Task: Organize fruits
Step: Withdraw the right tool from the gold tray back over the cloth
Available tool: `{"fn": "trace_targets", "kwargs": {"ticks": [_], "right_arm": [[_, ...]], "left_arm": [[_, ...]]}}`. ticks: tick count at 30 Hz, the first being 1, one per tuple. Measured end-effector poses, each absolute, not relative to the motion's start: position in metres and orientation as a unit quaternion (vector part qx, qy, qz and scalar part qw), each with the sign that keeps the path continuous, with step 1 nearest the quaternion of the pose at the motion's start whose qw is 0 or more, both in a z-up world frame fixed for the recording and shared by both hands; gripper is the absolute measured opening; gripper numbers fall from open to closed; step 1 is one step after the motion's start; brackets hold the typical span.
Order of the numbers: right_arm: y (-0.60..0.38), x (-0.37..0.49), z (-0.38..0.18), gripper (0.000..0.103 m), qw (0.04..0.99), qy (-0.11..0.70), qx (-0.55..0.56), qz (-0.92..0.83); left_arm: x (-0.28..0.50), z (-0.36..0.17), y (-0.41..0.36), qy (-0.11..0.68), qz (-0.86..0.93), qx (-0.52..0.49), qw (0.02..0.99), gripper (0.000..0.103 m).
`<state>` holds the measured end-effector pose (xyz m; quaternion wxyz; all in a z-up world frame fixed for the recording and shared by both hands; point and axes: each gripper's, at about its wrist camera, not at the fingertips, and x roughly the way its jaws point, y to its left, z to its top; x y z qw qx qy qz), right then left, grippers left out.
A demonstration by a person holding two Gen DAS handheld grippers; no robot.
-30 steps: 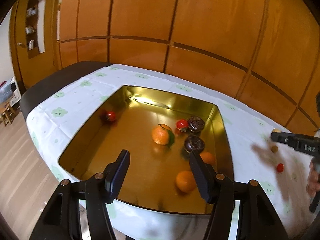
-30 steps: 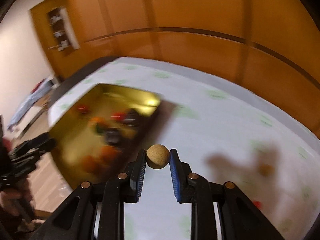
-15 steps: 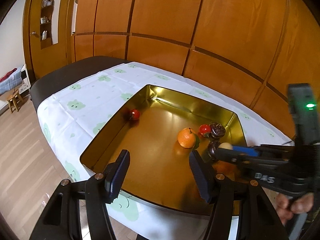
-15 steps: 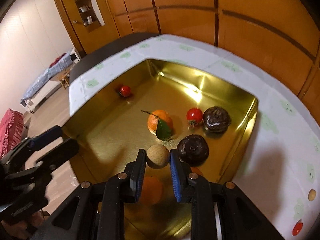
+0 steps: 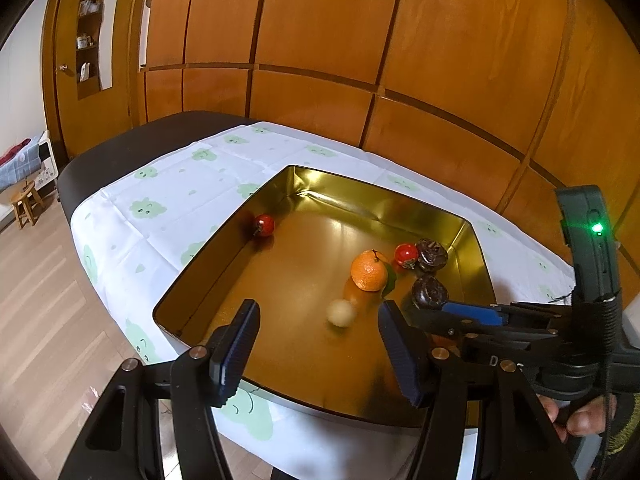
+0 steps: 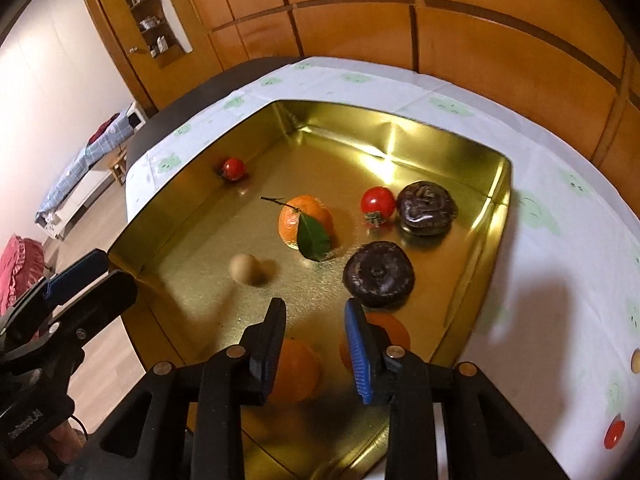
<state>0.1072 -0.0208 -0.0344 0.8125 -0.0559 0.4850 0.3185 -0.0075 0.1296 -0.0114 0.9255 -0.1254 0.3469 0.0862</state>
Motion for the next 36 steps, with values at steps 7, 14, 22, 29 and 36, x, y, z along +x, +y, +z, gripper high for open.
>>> {"fn": "trace_targets", "kwargs": {"ticks": [7, 14, 22, 29, 36], "right_arm": [[-0.050, 0.101, -0.012, 0.031, 0.836, 0.458, -0.020, 0.301], [-0.092, 0.094, 0.005, 0.031, 0.854, 0.438, 0.001, 0.280], [-0.141, 0.081, 0.016, 0.031, 0.871, 0.422, -0.011, 0.251], [-0.198, 0.081, 0.020, 0.031, 0.881, 0.424, -0.007, 0.210], [-0.262, 0.086, 0.026, 0.031, 0.893, 0.423, 0.005, 0.151]], "left_arm": [[-0.009, -0.005, 0.118, 0.342, 0.076, -0.111, 0.930, 0.062], [-0.010, 0.001, 0.101, 0.342, 0.059, -0.095, 0.933, 0.062], [-0.012, 0.006, 0.078, 0.340, 0.035, -0.072, 0.937, 0.062], [-0.010, 0.009, 0.063, 0.341, 0.017, -0.056, 0.938, 0.062], [-0.010, 0.007, 0.050, 0.347, 0.004, -0.045, 0.937, 0.062]]}}
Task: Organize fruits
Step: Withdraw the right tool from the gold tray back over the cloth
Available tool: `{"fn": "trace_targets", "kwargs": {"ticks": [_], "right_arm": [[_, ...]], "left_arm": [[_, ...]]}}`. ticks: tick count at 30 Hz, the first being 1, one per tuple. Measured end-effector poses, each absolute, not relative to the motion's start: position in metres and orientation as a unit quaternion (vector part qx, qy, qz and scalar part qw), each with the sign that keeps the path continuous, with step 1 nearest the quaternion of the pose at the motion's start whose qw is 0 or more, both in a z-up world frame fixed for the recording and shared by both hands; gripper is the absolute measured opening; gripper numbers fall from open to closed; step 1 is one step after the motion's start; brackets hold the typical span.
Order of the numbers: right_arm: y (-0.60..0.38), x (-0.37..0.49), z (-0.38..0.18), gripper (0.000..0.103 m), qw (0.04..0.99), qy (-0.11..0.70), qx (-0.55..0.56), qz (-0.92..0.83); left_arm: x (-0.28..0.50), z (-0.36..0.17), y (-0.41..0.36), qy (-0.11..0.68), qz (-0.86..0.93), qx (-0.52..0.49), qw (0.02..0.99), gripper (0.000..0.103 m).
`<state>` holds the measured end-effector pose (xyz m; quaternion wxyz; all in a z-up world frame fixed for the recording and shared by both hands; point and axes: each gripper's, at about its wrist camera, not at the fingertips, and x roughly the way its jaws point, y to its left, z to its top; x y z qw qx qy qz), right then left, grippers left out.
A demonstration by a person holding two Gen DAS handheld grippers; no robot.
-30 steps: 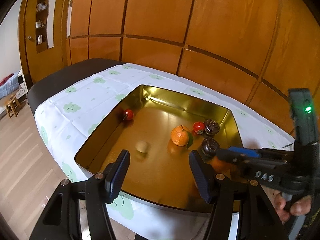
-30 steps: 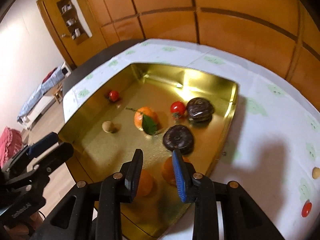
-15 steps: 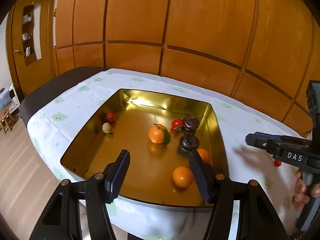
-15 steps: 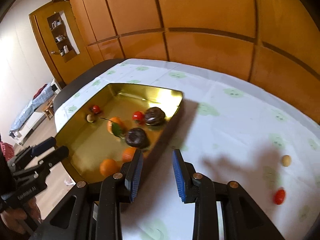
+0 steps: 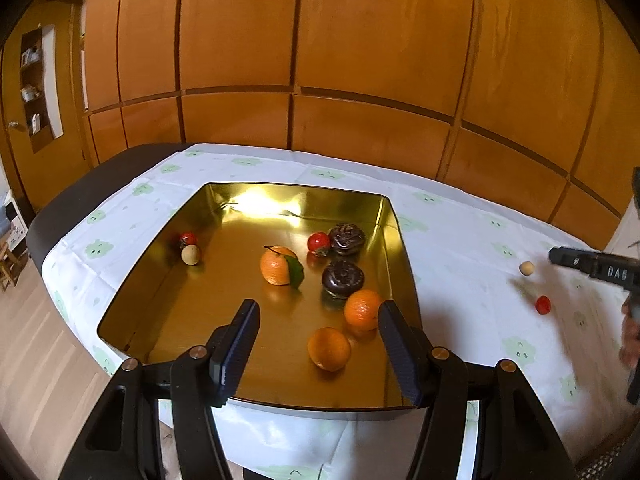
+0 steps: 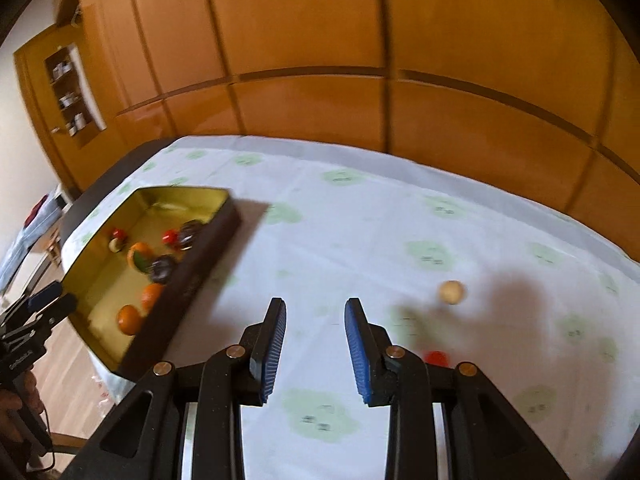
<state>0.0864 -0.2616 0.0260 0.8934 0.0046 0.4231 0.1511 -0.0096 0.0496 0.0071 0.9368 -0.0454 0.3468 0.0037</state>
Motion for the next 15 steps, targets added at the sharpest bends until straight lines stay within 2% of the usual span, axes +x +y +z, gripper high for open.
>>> {"fn": "trace_targets", "kwargs": {"ticks": [10, 15], "right_arm": [[-0.334, 0.098, 0.024, 0.031, 0.904, 0.422, -0.004, 0.068], [-0.377, 0.105, 0.006, 0.031, 0.899, 0.435, 0.038, 0.022]], "left_arm": [[-0.007, 0.006, 0.034, 0.354, -0.012, -0.028, 0.935, 0.062], [-0.005, 0.005, 0.023, 0.358, -0.021, -0.016, 0.933, 0.062]]}}
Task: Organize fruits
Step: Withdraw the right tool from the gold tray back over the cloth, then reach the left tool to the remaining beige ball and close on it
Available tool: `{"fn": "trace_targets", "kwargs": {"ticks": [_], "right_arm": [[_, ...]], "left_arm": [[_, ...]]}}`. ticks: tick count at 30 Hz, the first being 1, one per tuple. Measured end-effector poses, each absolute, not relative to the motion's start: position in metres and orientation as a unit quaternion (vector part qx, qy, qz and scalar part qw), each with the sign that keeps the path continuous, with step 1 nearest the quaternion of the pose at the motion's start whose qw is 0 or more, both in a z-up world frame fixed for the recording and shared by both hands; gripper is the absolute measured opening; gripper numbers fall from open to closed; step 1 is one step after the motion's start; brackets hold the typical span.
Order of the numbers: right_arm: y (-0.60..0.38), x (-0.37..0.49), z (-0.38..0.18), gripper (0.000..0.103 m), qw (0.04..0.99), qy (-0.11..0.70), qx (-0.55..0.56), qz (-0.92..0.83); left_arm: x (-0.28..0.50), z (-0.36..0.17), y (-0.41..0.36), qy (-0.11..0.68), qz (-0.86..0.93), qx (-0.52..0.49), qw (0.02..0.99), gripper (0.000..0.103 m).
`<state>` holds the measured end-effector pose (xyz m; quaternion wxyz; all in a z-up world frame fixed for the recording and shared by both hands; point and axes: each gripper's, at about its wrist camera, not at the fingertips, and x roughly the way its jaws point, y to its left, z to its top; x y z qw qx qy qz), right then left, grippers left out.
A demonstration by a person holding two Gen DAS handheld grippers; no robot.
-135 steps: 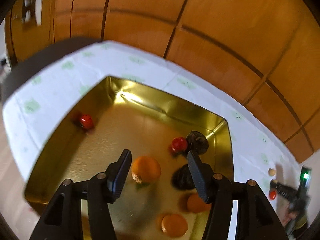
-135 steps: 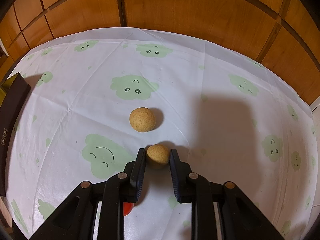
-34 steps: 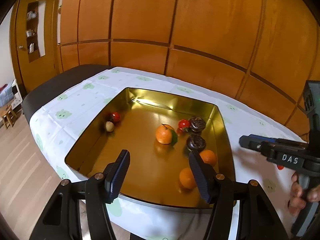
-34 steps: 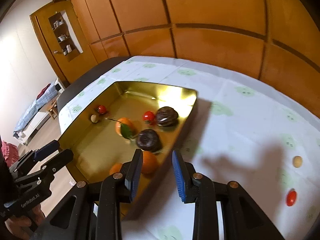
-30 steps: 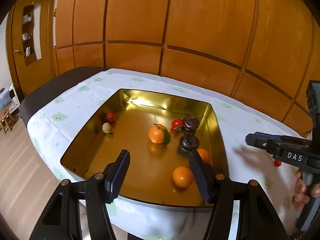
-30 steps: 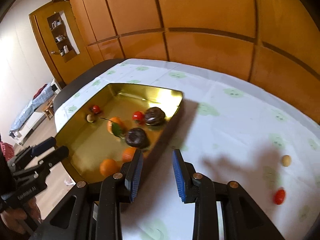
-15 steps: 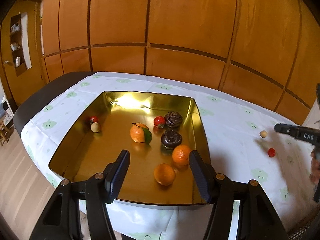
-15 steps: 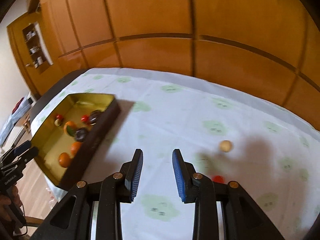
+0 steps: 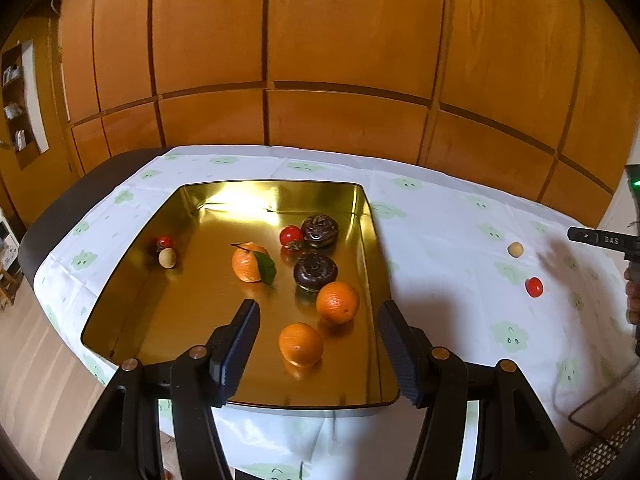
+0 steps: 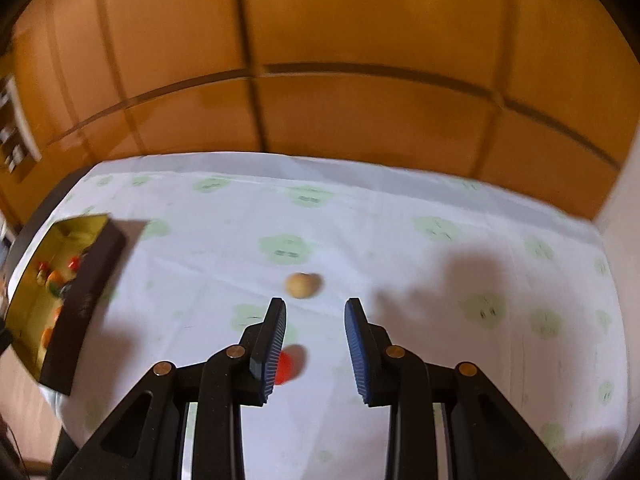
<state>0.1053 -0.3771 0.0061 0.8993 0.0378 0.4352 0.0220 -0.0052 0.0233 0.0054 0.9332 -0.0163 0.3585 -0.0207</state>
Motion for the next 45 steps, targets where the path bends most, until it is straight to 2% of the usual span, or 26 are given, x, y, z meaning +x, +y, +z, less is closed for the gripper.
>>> {"fn": "trace_targets", "kwargs": {"ticks": [4, 11, 28, 35, 45], "right_arm": [[-0.399, 0.113, -0.011, 0.031, 0.882, 0.464, 0.081, -0.004], [-0.408, 0.110, -0.011, 0.031, 0.879, 0.467, 0.096, -0.025], [-0.430, 0.110, -0.014, 0.031, 0.864, 0.477, 0.144, -0.069], [-0.436, 0.111, -0.015, 0.031, 0.859, 0.480, 0.164, -0.071], [-0.446, 0.114, -0.016, 0.031, 0.852, 0.484, 0.188, -0.072]], "left_arm": [[-0.003, 0.005, 0.014, 0.361, -0.028, -0.008, 0.932, 0.062], [0.007, 0.007, -0.012, 0.364, -0.054, 0.014, 0.930, 0.062], [0.066, -0.007, -0.137, 0.412, -0.224, 0.054, 0.881, 0.062], [0.106, -0.027, -0.190, 0.444, -0.282, 0.050, 0.849, 0.043], [0.168, -0.054, -0.263, 0.470, -0.308, 0.060, 0.825, 0.046]]}}
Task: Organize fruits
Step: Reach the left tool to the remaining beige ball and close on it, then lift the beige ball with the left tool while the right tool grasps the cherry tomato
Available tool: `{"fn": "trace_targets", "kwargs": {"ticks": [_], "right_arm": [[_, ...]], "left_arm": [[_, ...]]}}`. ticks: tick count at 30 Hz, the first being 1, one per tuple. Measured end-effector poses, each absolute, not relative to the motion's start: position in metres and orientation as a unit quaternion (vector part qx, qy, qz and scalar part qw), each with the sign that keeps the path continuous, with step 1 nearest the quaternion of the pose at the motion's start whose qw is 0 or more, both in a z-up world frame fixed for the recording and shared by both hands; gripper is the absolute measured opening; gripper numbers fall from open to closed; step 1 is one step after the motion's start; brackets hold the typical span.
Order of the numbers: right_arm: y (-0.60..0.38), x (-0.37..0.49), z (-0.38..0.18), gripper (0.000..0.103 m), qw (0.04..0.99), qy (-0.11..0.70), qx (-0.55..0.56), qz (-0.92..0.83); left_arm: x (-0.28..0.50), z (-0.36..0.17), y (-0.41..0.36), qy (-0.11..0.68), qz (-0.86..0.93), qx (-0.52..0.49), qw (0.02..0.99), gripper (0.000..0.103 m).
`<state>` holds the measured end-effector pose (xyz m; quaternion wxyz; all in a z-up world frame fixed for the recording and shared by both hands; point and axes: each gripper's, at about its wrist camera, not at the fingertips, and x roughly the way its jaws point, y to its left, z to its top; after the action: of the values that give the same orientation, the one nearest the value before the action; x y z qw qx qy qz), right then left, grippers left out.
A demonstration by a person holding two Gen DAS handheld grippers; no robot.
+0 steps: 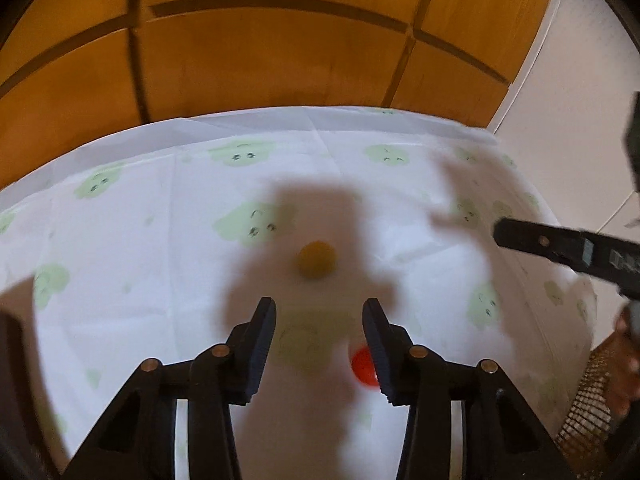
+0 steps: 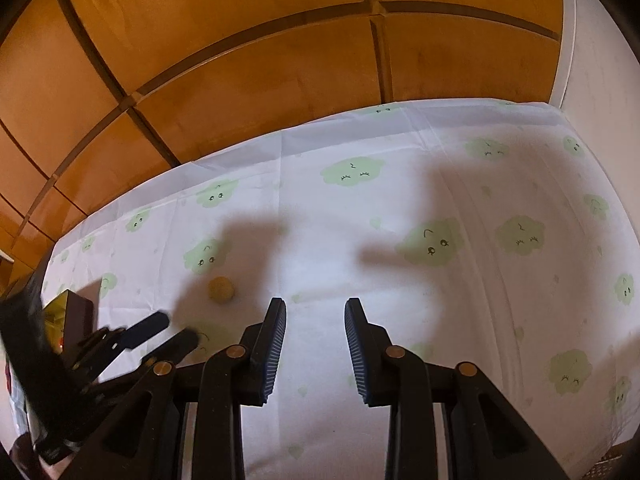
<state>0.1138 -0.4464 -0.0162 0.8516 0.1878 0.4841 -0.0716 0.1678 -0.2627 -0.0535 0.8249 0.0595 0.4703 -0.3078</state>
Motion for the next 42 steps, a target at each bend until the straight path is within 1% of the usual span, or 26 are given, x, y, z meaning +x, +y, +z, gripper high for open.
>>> {"fn": "trace_targets", "kwargs": {"ticks": [9, 10, 11, 12, 19, 24, 27, 34, 42], "right_arm": [[-0.449, 0.117, -0.019, 0.031, 0.848, 0.490, 0.188, -0.071], [-0.448, 0.117, -0.019, 0.031, 0.848, 0.490, 0.188, -0.072], [-0.448, 0.118, -0.019, 0.031, 0.848, 0.491, 0.188, -0.073], [-0.448, 0.118, -0.020, 0.031, 0.847, 0.491, 0.187, -0.074], [-0.443, 0.122, -0.025, 0.031, 0.848, 0.496, 0.178, -0.049], [-0.429, 0.127, -0.034, 0.031, 0.837, 0.511, 0.194, 0.016], [-0.413, 0.129, -0.038, 0.031, 0.834, 0.517, 0.186, 0.058], [-0.376, 0.129, -0.050, 0.031, 0.827, 0.534, 0.138, 0.108], [-0.355, 0.131, -0.070, 0.031, 0.813, 0.565, 0.087, 0.107]], "left_arm": [[0.197, -0.074, -0.300, 0.487, -0.306, 0.086, 0.814, 0.046], [0.198, -0.076, -0.300, 0.488, -0.303, 0.089, 0.814, 0.044], [0.199, -0.078, -0.301, 0.488, -0.301, 0.089, 0.814, 0.035], [0.202, -0.081, -0.301, 0.493, -0.302, 0.088, 0.811, 0.029], [0.184, -0.071, -0.274, 0.471, -0.310, 0.049, 0.824, 0.028], [0.157, -0.056, -0.230, 0.451, -0.285, 0.024, 0.846, 0.028], [0.134, -0.052, -0.199, 0.443, -0.264, 0.016, 0.857, 0.028], [0.087, -0.055, -0.153, 0.430, -0.232, 0.017, 0.873, 0.028], [0.051, -0.072, -0.134, 0.435, -0.223, 0.030, 0.872, 0.028]]}}
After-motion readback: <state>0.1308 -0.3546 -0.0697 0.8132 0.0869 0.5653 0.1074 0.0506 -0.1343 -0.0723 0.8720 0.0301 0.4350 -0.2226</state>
